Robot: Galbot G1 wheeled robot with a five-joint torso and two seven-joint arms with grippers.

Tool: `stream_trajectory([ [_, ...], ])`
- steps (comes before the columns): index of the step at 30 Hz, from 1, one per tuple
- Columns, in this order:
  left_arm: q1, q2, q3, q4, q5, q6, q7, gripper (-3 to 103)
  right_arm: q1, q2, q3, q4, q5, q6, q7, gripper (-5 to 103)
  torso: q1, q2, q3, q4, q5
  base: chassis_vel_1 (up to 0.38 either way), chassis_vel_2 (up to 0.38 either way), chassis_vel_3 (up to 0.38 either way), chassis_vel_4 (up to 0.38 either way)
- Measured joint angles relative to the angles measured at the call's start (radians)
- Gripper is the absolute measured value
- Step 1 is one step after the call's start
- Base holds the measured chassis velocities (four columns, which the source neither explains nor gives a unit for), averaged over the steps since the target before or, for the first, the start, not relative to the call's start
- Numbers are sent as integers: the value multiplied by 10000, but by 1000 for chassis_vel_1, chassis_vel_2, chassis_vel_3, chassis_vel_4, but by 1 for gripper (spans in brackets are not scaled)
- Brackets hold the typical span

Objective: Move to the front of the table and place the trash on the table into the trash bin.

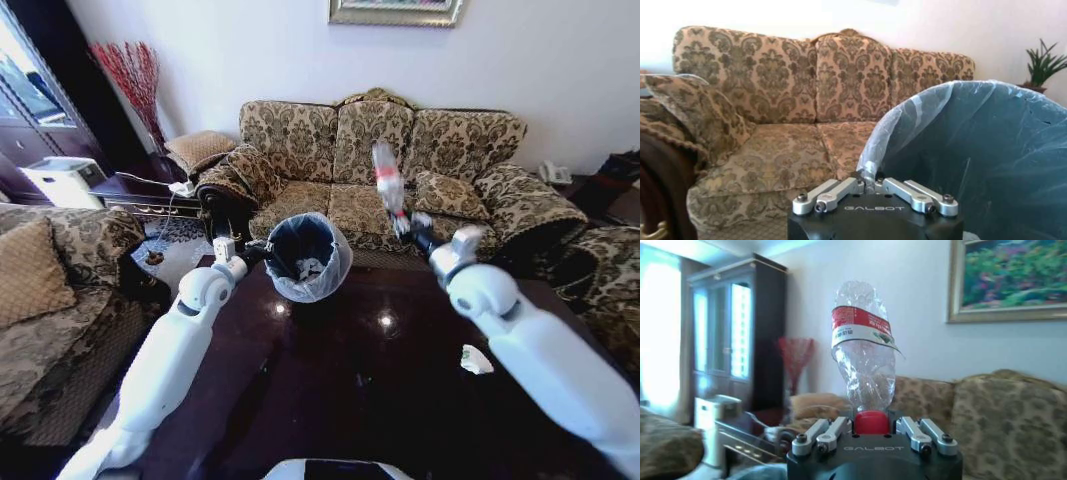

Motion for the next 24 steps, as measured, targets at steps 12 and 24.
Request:
stream_trajectory([
  [12, -408, -174, 685, -59, -21, 98, -76, 2, -450, -142, -1679, 1841, -6, -131, -499, 25, -1, 0, -1, -2, 5, 0, 0, 0, 0],
  [24, -487, -377, 1018, -367, -160, 269, -283, 2, -819, -237, -1724, 1219, -1313, -179, -499, 43, -1, 0, 0, -2, 5, 0, 0, 0, 0],
])
